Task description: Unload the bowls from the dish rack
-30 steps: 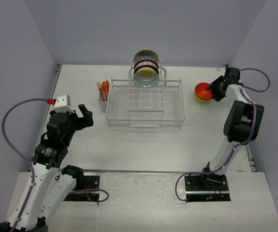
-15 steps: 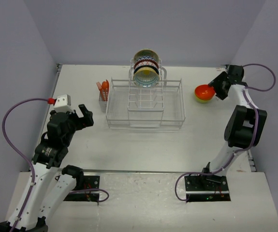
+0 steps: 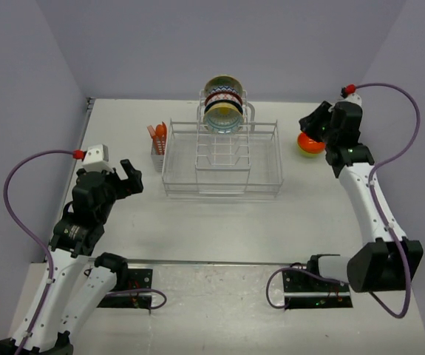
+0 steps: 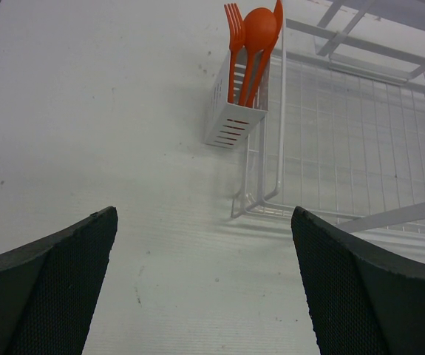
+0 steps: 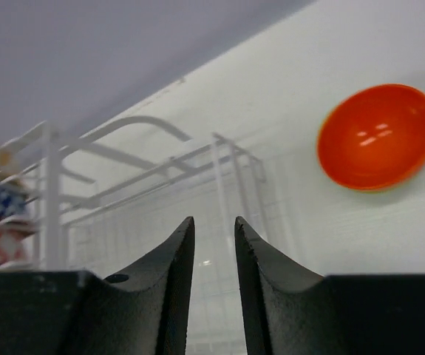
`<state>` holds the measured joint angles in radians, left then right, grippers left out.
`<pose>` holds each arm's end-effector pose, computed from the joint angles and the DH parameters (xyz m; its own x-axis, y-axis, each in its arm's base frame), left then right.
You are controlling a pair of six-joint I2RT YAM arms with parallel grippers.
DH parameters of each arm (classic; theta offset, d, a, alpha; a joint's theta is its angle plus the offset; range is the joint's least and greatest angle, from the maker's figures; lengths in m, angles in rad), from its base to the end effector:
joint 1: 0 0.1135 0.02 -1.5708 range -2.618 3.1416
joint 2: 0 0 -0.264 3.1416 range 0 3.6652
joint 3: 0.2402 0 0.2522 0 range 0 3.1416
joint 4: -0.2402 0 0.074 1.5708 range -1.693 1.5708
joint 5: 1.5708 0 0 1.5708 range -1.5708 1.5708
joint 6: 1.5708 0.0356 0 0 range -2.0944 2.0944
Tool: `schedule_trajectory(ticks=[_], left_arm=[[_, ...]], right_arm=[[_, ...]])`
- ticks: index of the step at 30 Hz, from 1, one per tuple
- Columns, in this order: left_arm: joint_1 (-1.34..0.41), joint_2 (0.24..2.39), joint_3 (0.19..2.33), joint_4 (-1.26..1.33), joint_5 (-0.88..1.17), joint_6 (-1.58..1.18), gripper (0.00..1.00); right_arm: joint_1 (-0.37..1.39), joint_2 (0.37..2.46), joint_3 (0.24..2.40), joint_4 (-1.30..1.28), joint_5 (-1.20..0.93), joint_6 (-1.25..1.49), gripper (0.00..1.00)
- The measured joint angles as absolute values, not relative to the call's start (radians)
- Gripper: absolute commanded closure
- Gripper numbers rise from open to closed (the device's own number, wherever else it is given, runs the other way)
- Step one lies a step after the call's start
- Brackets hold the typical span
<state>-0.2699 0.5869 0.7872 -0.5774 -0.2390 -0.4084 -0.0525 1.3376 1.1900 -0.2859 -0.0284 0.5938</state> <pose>0.1268 -0.0263 0.3272 -0.3443 -0.3051 -0.8879 -0.0979 0.9522 -0.2892 0.3092 -0.0152 0.3476 -0.3327 0.5776 -0.7455 0.2569 0.8161 0.5176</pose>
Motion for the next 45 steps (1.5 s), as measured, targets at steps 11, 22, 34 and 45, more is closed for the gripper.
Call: schedule_trajectory(ticks=[11,22,34,45], left_arm=[[-0.27,0.595,0.787,-0.577,-0.239,-0.408,0.0],[-0.261,0.604,0.787,-0.577,-0.237,-0.408,0.0],[-0.26,0.588,0.787,-0.577,-0.234,-0.408,0.0],[-0.26,0.581,0.787,-0.577,-0.231,-0.408,0.0]], right_arm=[[0.466,1.198,1.287,-0.254,0.13,0.244,0.46],[0.743,1.426,1.456,-0.227,0.35,-0.379,0.24],[0.757,1.557,1.485,-0.118,0.481,-0.663,0.58],[0.757,1.584,1.452,-0.028,0.481,-0.693,0.74]])
